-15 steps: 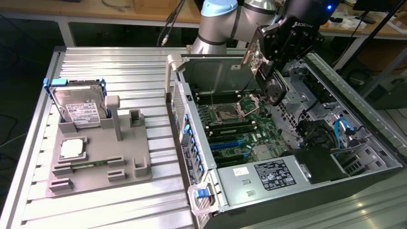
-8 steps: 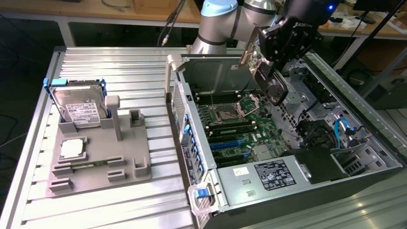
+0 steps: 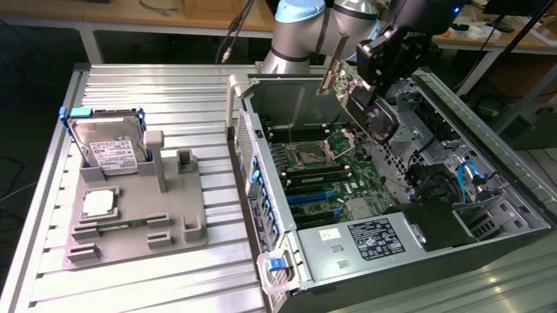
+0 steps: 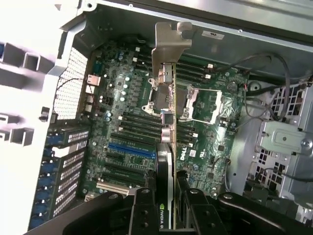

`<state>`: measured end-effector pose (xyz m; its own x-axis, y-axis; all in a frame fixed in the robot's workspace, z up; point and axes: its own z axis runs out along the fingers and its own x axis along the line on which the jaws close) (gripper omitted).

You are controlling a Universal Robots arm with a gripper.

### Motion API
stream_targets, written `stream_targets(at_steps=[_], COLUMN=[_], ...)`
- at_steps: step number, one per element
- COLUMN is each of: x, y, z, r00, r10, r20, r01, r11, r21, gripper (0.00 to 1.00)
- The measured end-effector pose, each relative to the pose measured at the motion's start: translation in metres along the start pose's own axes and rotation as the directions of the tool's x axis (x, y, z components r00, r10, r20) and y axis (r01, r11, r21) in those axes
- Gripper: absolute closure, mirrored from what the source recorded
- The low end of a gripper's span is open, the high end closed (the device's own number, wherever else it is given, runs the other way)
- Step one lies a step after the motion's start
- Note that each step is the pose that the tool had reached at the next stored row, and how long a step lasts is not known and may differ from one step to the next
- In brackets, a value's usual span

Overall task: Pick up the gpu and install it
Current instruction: 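Insert the gpu into the slot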

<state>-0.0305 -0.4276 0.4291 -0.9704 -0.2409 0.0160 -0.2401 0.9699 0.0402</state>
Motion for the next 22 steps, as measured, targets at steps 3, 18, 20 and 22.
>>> stream_targets(at_steps=[3, 18, 20, 22], x=[0.0000, 0.0000, 0.0000, 0.0000], y=[0.0000, -0.0001, -0.0001, -0.0001], z=[0.0001, 0.0016, 0.0018, 0.0022], r00=[0.9985, 0.9339, 0.9174, 0.8971], r10=[-0.055, -0.357, -0.398, -0.441], r20=[-0.0023, -0.0154, -0.0174, -0.0195], r01=[0.055, 0.357, 0.398, 0.442], r11=[0.9985, 0.9340, 0.9175, 0.8972], r21=[0.0008, 0.0031, 0.0031, 0.0029], gripper=[0.73, 0.73, 0.73, 0.73])
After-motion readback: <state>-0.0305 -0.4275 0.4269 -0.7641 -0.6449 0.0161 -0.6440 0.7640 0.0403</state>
